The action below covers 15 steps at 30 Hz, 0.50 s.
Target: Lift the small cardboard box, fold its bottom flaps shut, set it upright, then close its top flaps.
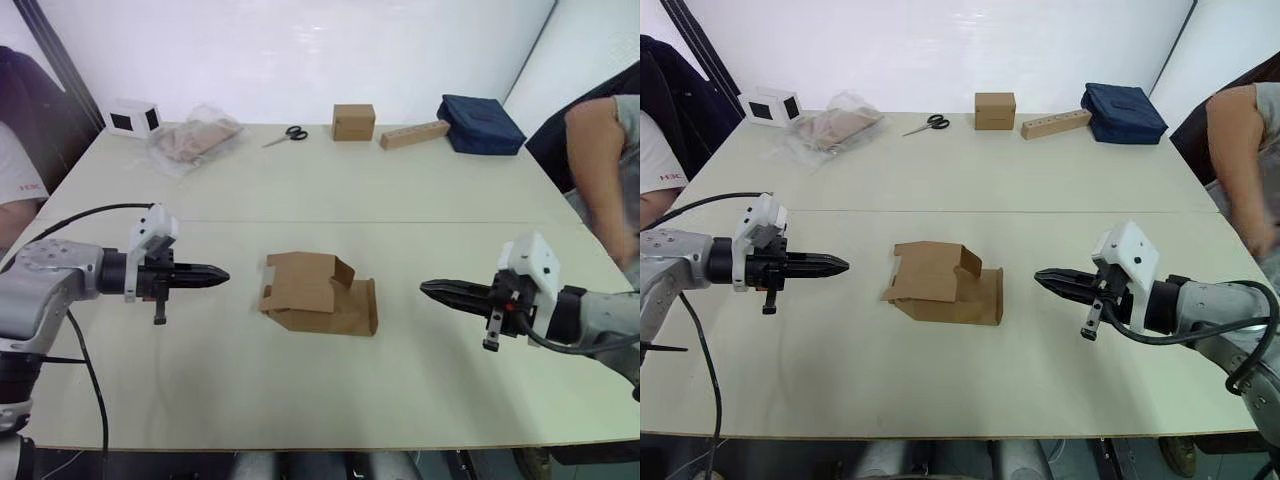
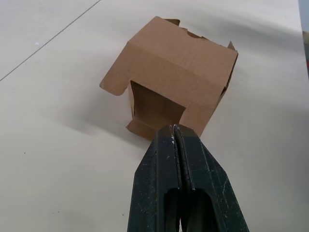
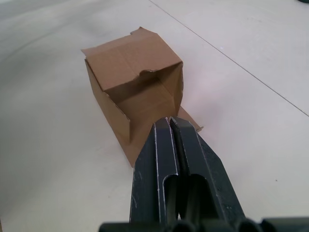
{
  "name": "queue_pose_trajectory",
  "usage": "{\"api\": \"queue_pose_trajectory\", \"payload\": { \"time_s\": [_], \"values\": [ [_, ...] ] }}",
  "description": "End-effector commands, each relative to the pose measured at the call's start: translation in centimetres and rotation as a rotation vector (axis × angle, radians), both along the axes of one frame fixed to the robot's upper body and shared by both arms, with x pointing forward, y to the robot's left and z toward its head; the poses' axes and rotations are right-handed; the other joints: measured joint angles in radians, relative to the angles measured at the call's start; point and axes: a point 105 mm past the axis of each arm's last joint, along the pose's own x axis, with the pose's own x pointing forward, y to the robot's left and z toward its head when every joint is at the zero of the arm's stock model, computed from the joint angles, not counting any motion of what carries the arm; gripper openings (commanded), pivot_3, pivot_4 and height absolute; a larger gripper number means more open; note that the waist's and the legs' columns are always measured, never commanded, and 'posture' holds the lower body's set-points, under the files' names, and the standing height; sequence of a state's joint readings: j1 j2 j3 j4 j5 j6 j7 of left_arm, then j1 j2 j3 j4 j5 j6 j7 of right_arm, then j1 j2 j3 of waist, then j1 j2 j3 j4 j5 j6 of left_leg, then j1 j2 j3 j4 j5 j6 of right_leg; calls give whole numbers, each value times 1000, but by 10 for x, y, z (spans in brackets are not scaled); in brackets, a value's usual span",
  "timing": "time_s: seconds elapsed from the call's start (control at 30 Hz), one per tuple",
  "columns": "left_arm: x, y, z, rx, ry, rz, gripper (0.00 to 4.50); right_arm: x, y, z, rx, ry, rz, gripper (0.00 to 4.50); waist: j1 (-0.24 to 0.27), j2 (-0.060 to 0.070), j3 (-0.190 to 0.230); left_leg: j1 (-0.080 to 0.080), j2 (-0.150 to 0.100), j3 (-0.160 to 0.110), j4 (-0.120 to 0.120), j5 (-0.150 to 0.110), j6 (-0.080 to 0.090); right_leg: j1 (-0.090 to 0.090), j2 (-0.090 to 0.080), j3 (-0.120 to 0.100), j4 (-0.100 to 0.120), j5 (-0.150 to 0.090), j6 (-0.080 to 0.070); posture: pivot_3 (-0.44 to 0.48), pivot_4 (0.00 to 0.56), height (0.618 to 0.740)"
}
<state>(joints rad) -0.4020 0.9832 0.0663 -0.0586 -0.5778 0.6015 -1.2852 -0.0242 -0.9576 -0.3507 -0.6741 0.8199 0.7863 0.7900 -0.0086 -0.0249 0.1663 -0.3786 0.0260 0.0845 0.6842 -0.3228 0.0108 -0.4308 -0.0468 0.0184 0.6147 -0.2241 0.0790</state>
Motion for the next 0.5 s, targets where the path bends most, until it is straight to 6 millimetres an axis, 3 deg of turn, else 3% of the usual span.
{"api": "queue_pose_trajectory", "payload": {
  "time_s": [0.03, 0.5],
  "values": [
    [0, 2, 13, 3, -56, -16, 27, -3, 5, 7, -8, -34, 32, 0, -2, 0, 0, 0, 0, 0, 0, 0, 0, 0, 0, 0, 0, 0, 0, 0, 150, 740],
    [5, -3, 9, -12, -38, -29, 27, -4, 6, 13, -15, -51, 34, 0, -1, 0, 0, 0, 0, 0, 0, 0, 0, 0, 0, 0, 1, 0, 0, 0, 150, 740]
  ]
}}
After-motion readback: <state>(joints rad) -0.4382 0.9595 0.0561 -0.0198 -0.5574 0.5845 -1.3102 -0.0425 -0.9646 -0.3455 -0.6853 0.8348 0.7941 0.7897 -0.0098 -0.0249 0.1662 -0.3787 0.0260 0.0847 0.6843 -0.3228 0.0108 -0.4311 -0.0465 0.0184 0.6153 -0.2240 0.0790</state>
